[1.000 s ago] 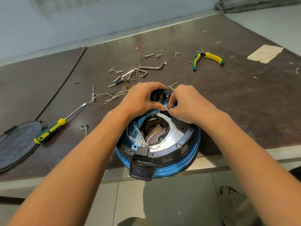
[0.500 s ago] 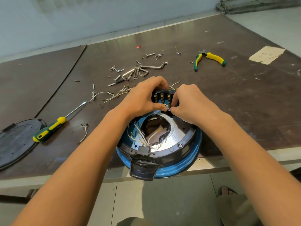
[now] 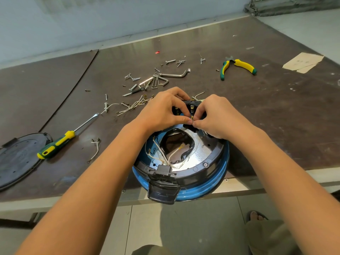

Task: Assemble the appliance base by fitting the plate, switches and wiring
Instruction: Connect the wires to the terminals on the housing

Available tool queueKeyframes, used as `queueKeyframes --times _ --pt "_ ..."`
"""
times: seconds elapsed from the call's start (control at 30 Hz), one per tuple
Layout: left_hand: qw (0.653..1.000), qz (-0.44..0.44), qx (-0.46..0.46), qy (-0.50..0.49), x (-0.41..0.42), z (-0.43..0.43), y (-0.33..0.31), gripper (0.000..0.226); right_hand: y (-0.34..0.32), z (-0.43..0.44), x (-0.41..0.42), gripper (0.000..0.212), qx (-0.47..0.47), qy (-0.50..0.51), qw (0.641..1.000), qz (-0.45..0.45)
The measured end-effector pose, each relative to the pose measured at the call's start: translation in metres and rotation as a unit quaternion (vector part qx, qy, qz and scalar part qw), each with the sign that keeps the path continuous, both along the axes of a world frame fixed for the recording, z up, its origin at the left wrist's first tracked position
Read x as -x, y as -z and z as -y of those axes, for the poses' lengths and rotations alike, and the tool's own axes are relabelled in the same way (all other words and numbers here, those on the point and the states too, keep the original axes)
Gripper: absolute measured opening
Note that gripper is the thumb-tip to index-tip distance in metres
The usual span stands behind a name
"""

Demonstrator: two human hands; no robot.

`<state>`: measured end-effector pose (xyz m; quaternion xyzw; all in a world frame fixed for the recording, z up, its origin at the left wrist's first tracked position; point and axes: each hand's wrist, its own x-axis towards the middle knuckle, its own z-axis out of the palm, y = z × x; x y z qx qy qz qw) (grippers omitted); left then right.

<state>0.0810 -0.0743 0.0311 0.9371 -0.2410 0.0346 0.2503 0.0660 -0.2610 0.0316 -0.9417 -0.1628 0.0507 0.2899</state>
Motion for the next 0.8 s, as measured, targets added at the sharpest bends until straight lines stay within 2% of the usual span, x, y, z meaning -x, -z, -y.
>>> queueKeyframes --times 0.8 --pt "1.000 -0.007 0.008 -0.014 -0.0013 0.0014 0.0011 0.014 0.0045 0.0007 -0.0013 0.008 -0.012 0.002 1.000 0.028"
